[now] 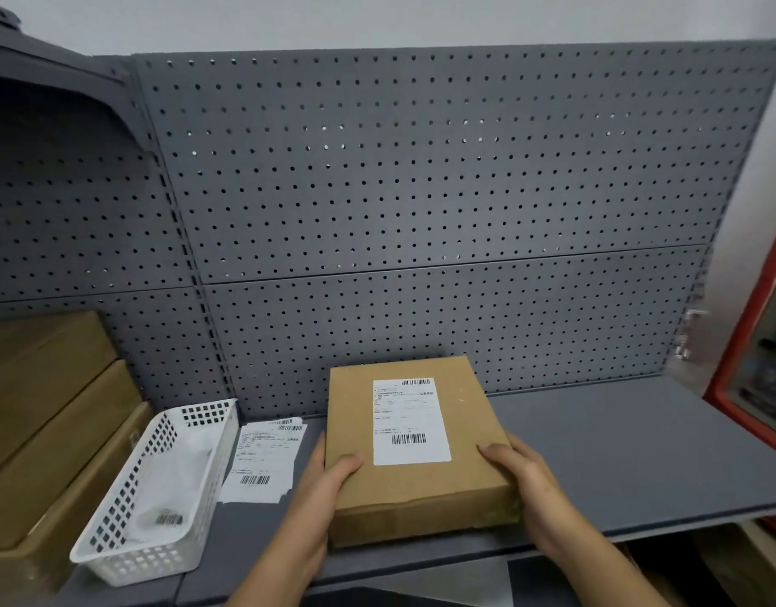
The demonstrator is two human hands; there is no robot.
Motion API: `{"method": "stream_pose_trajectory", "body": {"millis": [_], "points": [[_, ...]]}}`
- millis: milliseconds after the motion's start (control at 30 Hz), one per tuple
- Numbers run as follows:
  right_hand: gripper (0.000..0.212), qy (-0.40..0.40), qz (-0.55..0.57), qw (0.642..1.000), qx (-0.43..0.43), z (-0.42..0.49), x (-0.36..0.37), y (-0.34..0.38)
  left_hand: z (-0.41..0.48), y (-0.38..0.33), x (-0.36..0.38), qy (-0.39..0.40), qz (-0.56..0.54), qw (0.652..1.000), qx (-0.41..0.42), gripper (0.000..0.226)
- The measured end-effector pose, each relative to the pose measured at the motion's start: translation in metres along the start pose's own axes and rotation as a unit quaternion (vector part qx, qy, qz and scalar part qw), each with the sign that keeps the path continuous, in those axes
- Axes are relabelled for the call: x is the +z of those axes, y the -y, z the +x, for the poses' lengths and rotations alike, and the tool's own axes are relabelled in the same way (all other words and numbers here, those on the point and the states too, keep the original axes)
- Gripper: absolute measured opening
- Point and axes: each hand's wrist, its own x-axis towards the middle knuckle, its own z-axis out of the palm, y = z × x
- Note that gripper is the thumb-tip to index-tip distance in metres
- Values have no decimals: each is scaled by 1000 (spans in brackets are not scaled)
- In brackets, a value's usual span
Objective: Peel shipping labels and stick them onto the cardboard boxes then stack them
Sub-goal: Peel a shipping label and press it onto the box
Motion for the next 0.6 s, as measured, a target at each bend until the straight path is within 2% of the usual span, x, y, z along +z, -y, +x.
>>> {"method": "stream_pose_trajectory", "body": {"millis": [267,600], "points": [[24,-51,-22,998,-23,0,-77,42,3,-14,86,23,-8,999,39,42],[21,-114,-20,993,-30,8,-184,56,14,-6,197,52,-19,998,29,39]]}}
